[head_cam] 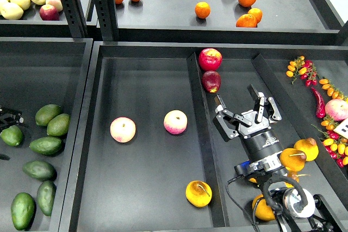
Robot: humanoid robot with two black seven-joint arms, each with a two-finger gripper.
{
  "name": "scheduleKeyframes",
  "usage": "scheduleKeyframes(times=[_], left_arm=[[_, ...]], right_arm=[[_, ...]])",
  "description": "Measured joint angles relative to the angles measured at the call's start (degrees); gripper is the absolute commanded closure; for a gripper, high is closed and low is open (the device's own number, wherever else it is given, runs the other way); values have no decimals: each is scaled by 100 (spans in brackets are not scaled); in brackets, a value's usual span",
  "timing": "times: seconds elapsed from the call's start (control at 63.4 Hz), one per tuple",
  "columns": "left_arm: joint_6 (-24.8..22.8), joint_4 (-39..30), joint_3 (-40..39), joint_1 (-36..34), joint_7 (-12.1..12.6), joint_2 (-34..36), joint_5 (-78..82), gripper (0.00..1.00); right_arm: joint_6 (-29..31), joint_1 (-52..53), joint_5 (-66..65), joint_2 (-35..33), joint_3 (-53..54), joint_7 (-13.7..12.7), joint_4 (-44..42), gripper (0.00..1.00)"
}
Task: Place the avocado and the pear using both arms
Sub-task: 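Raise the left gripper and move the right gripper toward the yellow pear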
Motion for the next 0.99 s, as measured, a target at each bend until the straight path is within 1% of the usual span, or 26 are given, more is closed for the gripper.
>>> scheduleKeyframes(times=[0.173,0.189,0.236,0.394,0.52,0.615,0.757,0.961,0.977,0.993], left_arm=[[0,-316,-838,531,0,46,-632,2],[0,-399,-1133,729,0,62,-760,2],[0,-444,-1318,863,0,64,-831,2],[0,-663,-2531,1878,-1,-30,-1002,2],[0,-798,-3386,2524,-1,-269,-1227,2],[0,-818,-3980,2960,-1,-565,-1399,2],[0,-824,-5117,3728,-1,-1273,-1468,2],[0,-888,-6369,4757,0,-2485,-1440,2],[0,-909,-6627,4967,-2,-2730,-1421,2],[0,-911,-6684,5017,0,-2791,-1415,2]], right_arm=[[-41,-56,0,0,-16,-47,4,0],[-56,-66,0,0,-16,-68,4,0],[-65,-72,0,0,-18,-80,4,0],[-81,-87,-2,-13,-140,-90,6,0],[-82,-35,-2,-373,-250,-92,8,0],[-82,11,0,-733,-374,-91,15,0],[-82,143,0,-1239,-593,-115,26,0],[-79,574,0,-1965,-1139,-335,29,0],[-79,656,0,-2092,-1300,-355,29,0],[-79,676,0,-2123,-1339,-361,29,0]])
